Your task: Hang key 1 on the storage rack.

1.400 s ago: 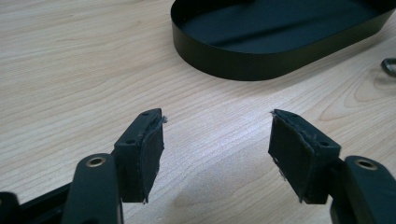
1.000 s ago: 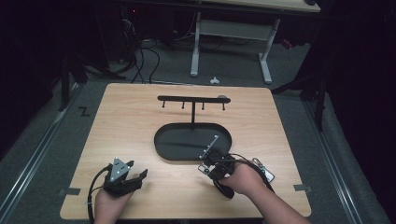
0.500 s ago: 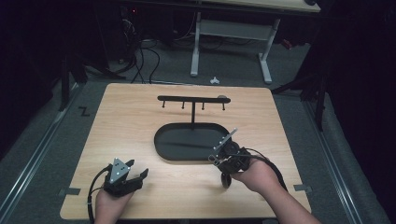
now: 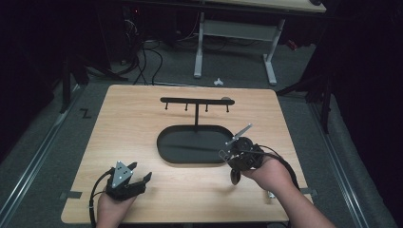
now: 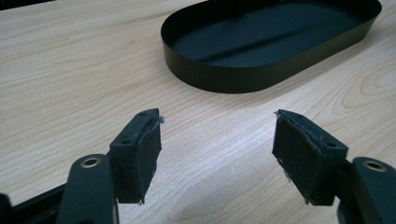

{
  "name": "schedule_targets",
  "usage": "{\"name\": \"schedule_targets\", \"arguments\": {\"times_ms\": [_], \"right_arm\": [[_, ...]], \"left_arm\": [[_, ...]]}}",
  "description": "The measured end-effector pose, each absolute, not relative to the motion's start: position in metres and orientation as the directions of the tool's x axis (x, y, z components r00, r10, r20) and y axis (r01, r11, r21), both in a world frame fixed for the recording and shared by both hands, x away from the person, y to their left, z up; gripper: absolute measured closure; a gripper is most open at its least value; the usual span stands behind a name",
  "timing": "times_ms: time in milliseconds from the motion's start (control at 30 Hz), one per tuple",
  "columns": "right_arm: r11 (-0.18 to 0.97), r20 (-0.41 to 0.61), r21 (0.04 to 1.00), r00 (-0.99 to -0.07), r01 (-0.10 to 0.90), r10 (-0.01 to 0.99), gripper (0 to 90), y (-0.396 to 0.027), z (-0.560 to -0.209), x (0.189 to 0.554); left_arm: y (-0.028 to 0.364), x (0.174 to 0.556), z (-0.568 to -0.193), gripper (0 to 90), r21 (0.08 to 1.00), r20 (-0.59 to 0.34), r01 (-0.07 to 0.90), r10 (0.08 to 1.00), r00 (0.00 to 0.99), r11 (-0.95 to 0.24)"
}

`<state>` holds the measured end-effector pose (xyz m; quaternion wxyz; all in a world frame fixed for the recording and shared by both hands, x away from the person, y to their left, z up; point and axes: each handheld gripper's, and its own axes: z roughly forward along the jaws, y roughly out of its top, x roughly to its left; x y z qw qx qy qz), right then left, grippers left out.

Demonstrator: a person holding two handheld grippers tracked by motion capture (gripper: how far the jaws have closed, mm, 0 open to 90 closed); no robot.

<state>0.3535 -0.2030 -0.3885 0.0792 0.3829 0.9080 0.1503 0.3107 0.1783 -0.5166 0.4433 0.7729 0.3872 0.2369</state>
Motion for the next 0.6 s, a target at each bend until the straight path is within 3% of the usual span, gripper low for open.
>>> {"name": "schedule_targets", "arguments": {"times_ms": [600], "right_arm": [[0.606,-0.063,0.375,-0.633,0.701,0.771,80.6,-0.223,-0.362,0.378]], "left_arm": [[0.178,0.311,-0.518,31.8,0.867,0.021,0.389,0.802,0.597,-0.312]]}}
